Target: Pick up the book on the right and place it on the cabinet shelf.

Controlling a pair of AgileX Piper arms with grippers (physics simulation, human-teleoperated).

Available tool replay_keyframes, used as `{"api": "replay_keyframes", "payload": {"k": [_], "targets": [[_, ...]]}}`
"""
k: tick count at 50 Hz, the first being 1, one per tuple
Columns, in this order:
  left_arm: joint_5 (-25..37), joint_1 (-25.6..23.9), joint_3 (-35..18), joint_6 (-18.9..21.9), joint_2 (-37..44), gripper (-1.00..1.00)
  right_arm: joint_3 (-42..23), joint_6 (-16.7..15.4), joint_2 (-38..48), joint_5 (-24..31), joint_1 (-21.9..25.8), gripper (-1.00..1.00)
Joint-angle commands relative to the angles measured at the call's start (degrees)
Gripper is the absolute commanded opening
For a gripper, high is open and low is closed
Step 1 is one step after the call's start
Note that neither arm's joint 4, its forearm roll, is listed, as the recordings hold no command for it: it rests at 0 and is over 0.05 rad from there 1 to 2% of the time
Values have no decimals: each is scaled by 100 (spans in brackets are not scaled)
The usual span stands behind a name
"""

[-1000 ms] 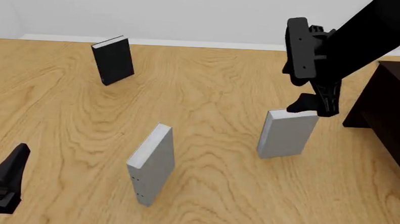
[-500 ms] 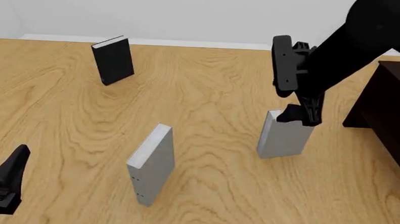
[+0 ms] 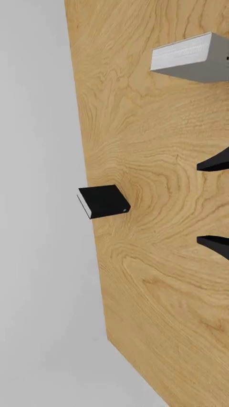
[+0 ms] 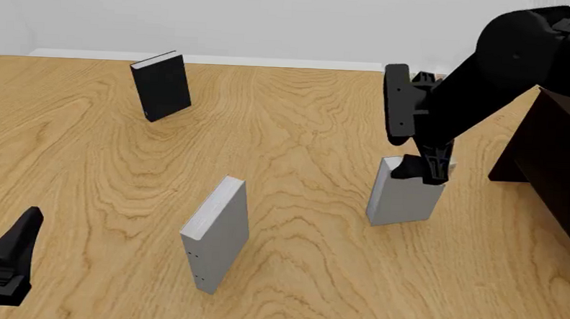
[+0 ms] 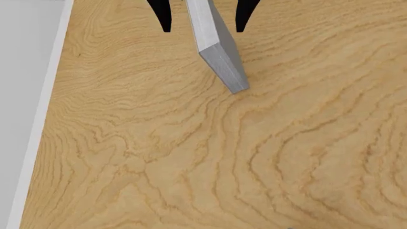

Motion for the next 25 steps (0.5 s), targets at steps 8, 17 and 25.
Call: {"api": "replay_keyframes", "payload": {"k": [8, 17, 25], "targets": [[101, 26, 1, 47, -32, 100, 73, 119, 253, -276, 33, 100], [165, 40, 1, 45, -74, 100, 177, 200, 344, -375, 63, 100], [183, 37, 1, 38, -77, 100, 312, 182, 342, -443, 45, 100]]}}
